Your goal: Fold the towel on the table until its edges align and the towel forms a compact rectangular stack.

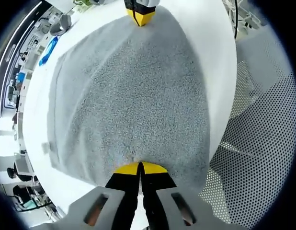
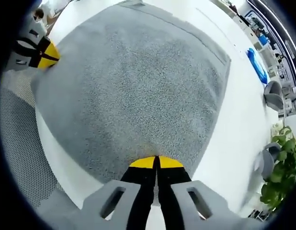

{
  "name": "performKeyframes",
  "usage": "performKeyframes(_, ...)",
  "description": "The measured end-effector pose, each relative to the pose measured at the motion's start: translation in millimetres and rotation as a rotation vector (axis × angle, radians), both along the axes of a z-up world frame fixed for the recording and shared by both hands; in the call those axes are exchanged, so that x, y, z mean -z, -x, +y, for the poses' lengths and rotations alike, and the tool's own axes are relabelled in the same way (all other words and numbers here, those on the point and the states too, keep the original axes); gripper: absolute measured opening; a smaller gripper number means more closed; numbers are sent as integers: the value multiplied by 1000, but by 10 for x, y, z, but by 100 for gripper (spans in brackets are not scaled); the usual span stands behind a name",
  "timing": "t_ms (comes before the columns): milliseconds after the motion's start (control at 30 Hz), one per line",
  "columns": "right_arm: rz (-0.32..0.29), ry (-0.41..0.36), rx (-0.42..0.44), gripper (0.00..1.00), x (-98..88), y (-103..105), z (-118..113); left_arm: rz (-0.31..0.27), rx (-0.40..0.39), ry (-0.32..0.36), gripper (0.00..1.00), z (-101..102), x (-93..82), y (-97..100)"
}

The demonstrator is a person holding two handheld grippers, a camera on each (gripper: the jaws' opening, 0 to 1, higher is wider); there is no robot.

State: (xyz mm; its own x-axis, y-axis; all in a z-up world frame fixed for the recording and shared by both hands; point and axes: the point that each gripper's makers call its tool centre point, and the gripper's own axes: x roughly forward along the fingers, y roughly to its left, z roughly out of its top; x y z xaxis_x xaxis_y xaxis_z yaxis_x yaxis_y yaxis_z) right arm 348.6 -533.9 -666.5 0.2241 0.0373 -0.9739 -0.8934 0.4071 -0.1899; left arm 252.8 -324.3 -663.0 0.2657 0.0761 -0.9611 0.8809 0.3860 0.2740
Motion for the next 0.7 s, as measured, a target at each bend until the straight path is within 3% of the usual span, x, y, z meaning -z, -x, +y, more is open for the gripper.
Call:
performKeyframes(133,-49,46,-57,0,7,19,1,3,6,-24,1,-5,8,-2)
performKeyframes(367,-72,89,-76,0,11,56,-12,-3,14,-12,1,4,2,-7)
performKeyframes(567,-50,63,-47,0,-6,85,-29,-17,31,-12,1,23,-1,-11)
performKeyframes(700,-52,19,-24,0,-8,100,-40,-14,1,-9,1,36,-3,-38)
